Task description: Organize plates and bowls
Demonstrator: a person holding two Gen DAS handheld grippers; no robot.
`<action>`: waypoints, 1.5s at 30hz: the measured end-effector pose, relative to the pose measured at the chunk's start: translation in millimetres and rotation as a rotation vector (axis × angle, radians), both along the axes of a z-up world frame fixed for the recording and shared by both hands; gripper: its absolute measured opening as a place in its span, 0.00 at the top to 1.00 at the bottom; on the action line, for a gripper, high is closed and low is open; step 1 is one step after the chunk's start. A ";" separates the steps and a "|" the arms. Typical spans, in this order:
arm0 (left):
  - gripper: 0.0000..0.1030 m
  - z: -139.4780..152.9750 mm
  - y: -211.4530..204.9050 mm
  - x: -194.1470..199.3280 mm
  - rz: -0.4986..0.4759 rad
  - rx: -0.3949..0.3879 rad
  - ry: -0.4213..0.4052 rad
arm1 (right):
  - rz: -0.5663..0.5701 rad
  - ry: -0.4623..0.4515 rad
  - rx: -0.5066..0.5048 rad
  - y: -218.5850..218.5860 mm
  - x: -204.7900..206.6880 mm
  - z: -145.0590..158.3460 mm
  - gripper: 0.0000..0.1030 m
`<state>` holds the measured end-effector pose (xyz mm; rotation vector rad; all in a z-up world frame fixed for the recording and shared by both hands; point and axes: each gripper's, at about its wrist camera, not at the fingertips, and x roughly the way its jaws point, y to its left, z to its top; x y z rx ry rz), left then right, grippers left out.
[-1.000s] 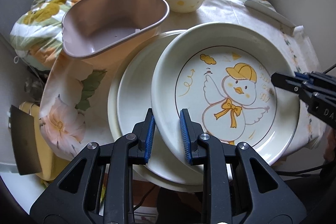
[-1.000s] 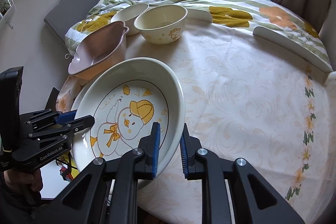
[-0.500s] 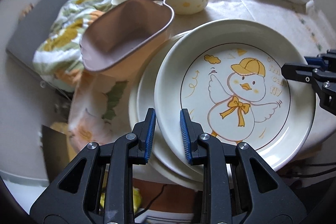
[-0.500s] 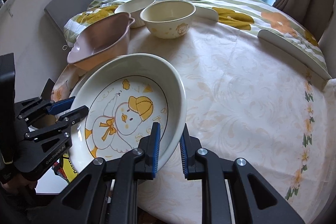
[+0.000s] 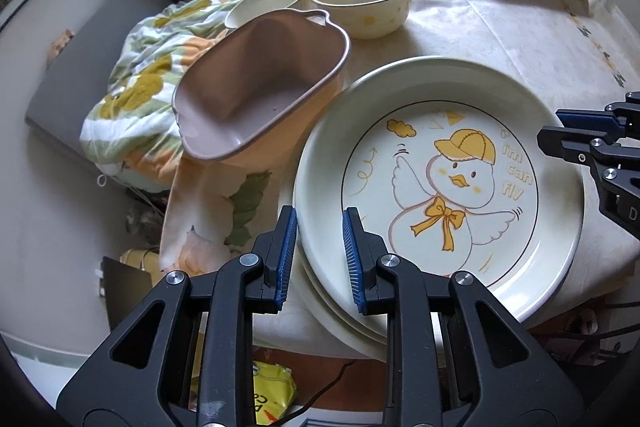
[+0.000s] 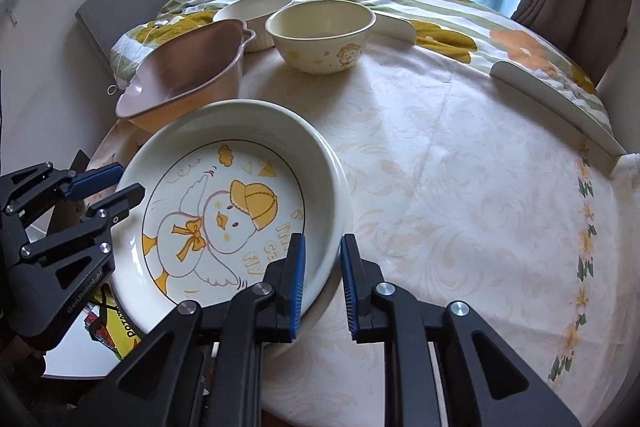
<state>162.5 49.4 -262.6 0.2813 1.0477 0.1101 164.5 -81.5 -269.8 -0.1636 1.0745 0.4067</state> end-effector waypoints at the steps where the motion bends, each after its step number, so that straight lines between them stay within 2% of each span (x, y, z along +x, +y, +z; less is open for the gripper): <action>1: 0.79 -0.2 0.1 0.0 -0.002 0.001 0.001 | -0.002 -0.001 0.000 -0.1 0.0 0.1 0.84; 9: 0.79 -2.9 1.1 5.0 0.024 -0.015 0.024 | -0.022 0.018 0.033 -3.8 2.4 0.7 0.84; 12: 0.78 -4.8 -2.0 8.5 0.036 0.007 0.043 | -0.037 0.039 0.076 -9.0 4.4 1.8 0.84; 14: 0.70 -6.4 -4.2 10.6 0.034 0.018 0.059 | -0.043 0.041 0.106 -13.1 4.4 4.1 0.84; 15: 0.54 -7.1 -6.7 11.5 0.023 -0.006 0.068 | -0.044 0.040 0.112 -14.0 4.3 4.9 0.82; 16: 0.30 -8.6 -7.4 13.0 0.020 -0.029 0.079 | -0.043 0.037 0.118 -15.1 3.5 6.3 0.69; 17: 0.22 -9.6 -8.4 13.0 0.026 -0.042 0.082 | -0.043 0.034 0.122 -16.2 3.2 7.3 0.50; 18: 0.21 -8.5 -10.3 11.5 0.032 -0.044 0.068 | -0.041 0.028 0.131 -17.7 2.4 9.3 0.42; 19: 0.21 -5.5 -12.4 9.6 0.038 -0.036 0.049 | -0.038 0.026 0.151 -21.1 1.3 12.5 0.40; 23: 0.21 9.3 -10.0 7.4 0.072 -0.048 0.022 | -0.026 0.001 0.173 -31.2 4.3 27.0 0.40; 27: 0.20 54.9 11.0 3.4 0.184 -0.109 -0.060 | 0.016 -0.053 0.204 -35.0 15.6 54.9 0.38; 28: 0.15 65.5 17.4 2.9 0.212 -0.133 -0.083 | 0.036 -0.080 0.212 -33.7 21.5 66.5 0.27; 29: 0.08 75.7 24.0 2.9 0.242 -0.158 -0.108 | 0.048 -0.092 0.218 -32.6 25.1 72.1 0.09; 30: 0.01 88.2 33.7 3.6 0.286 -0.186 -0.137 | 0.067 -0.107 0.231 -30.2 30.9 79.6 0.03; 33: 0.00 102.4 56.0 7.7 0.365 -0.234 -0.190 | 0.136 -0.125 0.275 -16.6 53.3 92.0 0.01; 35: 0.00 101.3 72.7 16.0 0.414 -0.246 -0.201 | 0.166 -0.099 0.283 -5.8 68.6 89.9 0.01; 37: 0.00 94.1 89.7 25.0 0.449 -0.268 -0.187 | 0.199 -0.026 0.255 15.1 88.8 78.2 0.01; 39: 0.00 85.7 105.1 32.3 0.472 -0.301 -0.177 | 0.224 0.013 0.273 31.6 101.4 69.1 0.01; 41: 0.00 70.6 119.5 41.8 0.489 -0.345 -0.150 | 0.232 0.036 0.279 43.1 109.7 58.9 0.00; 44: 0.01 47.7 131.6 54.7 0.495 -0.396 -0.109 | 0.236 0.119 0.255 70.4 127.3 33.0 0.01; 45: 0.03 39.7 135.1 60.1 0.500 -0.414 -0.093 | 0.234 0.137 0.252 73.0 130.3 27.2 0.01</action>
